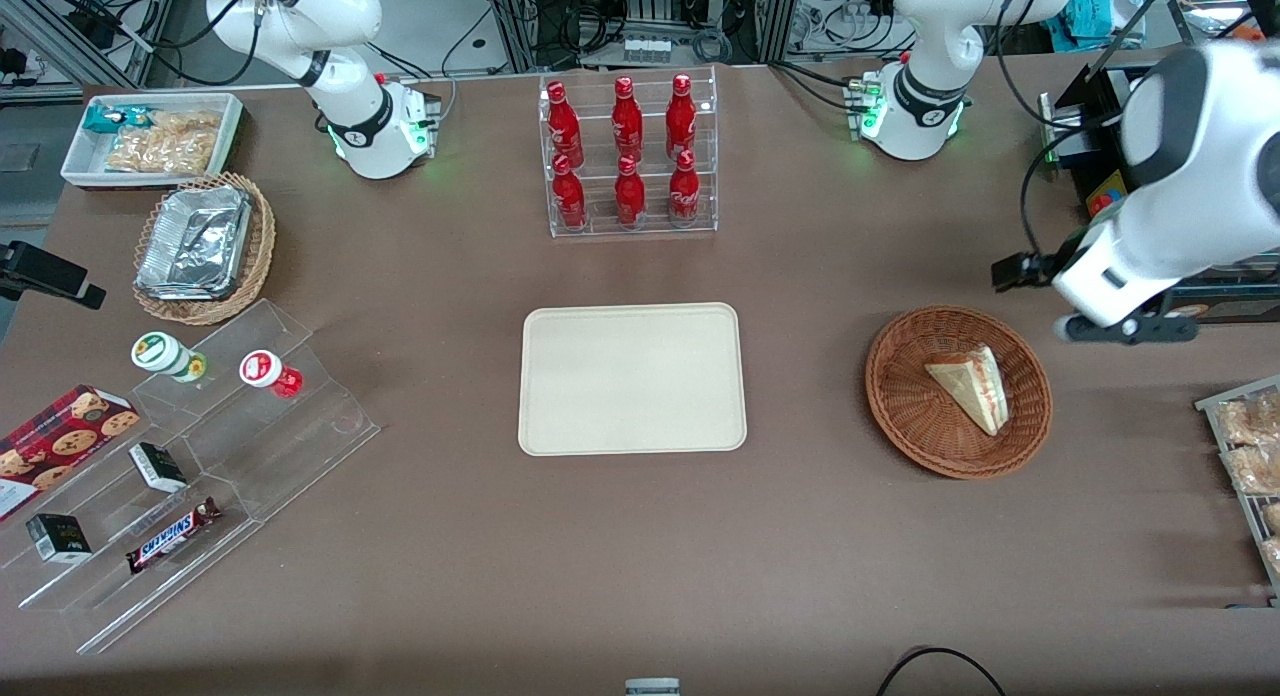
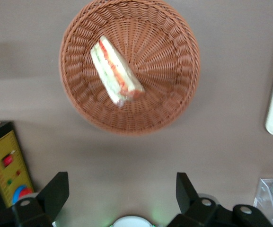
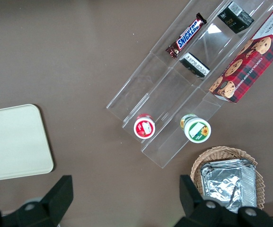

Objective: Place sandwich from basket to tray
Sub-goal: 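Move the left gripper over the wicker basket toward the sandwich, then lower the left gripper and close it on the wrapped sandwich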

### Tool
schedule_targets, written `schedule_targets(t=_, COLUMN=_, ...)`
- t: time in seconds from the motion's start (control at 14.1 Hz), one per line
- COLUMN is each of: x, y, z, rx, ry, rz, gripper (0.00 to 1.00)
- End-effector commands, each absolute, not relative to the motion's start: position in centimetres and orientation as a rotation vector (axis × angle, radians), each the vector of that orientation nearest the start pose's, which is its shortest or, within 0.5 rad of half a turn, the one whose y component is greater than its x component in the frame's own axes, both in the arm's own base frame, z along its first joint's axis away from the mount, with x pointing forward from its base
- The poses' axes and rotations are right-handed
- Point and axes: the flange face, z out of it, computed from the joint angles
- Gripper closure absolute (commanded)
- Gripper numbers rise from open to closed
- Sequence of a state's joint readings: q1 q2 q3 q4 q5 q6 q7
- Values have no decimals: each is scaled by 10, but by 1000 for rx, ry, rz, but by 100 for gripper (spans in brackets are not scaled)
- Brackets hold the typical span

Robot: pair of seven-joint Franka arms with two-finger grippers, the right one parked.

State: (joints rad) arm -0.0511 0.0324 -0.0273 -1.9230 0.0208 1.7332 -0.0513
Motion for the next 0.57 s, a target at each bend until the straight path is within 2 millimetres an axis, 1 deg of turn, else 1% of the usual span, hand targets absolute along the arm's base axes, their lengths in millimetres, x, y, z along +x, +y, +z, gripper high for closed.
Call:
schedule_targets(t=0.0, x=525, y=-35, z=404, rx=-3093, ry=52, rz=276, gripper=0)
schedule_targets(t=0.14, x=515, y=-24, z=366, rx=-3107, ry=22, rz=182, gripper=0)
schedule_targets(t=0.21, x=513, y=-14, z=354, rx=-3113, ry=-19, rz=135, gripper=0)
schedule_targets(t=0.28, x=512, y=-12, z=347, rx=-3115, ry=-46, rz=125, gripper=0)
schedule_targets(t=0.35, x=513, y=-11, z=339, rx=-3116, ry=-122, rz=139, gripper=0)
schedule_targets(t=0.42, x=514, y=-11, z=332, rx=-3109, ry=-243, rz=148, gripper=0)
schedule_targets(t=0.49, x=518, y=-12, z=328, rx=-3095, ry=-385, rz=112, gripper=0)
